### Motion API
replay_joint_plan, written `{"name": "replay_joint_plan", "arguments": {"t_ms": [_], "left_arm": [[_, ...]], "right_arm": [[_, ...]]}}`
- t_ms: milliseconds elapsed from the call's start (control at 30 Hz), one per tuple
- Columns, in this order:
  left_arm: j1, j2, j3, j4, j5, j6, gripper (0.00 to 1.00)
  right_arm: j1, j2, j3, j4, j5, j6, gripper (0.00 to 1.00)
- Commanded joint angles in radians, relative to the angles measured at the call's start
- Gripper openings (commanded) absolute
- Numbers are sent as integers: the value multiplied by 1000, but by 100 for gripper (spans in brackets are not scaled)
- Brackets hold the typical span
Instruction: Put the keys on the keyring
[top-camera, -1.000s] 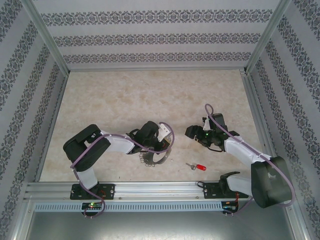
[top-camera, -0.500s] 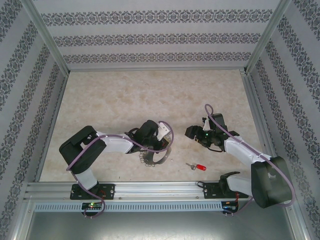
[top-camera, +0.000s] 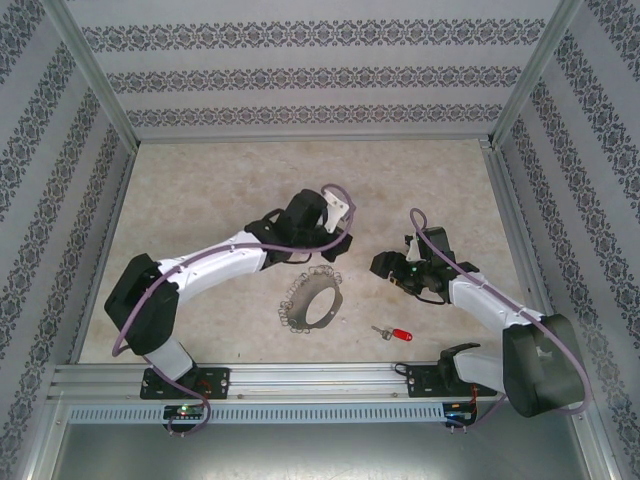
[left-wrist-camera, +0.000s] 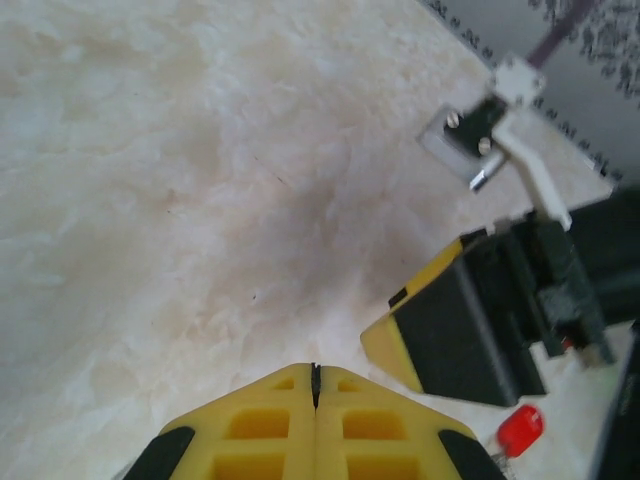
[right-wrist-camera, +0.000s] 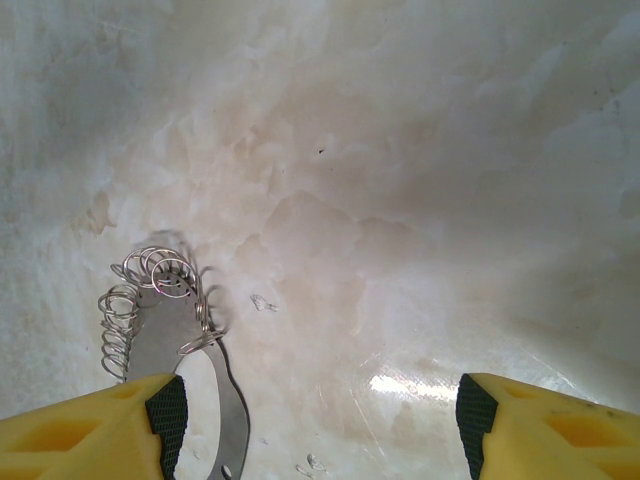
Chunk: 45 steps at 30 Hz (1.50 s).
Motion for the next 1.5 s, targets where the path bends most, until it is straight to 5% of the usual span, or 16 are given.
{"name": "replay_joint_plan", "arguments": {"t_ms": [0, 167, 500, 767, 867, 1033, 1200, 1267, 1467], "left_arm": [[40, -18, 132, -250, -8, -163, 0], [82, 21, 320, -436, 24, -228, 0], [158, 13, 337, -437, 127, -295, 0], [158, -90, 263, -357, 76, -240, 58], [157, -142, 222, -332, 10, -210, 99], [159, -294, -23, -77, -151, -223, 100], [157, -343, -146, -4, -99, -262, 100], [145, -363, -185, 34, -76, -220, 100], [18, -389, -460, 253, -236, 37, 100]], "right_arm": [[-10, -18, -1, -17, -2, -8, 74], [-9, -9, 3, -17, 1, -7, 74], [-8, -2, 14, -18, -1, -6, 74], [-7, 5, 20, -17, 0, -11, 74], [-7, 8, 20, -13, 3, -12, 74], [-7, 18, 23, 2, 4, -14, 74], [-8, 29, 23, 14, 10, -15, 74], [-7, 34, 23, 20, 12, -15, 74], [-9, 51, 19, 40, 13, -15, 74]]}}
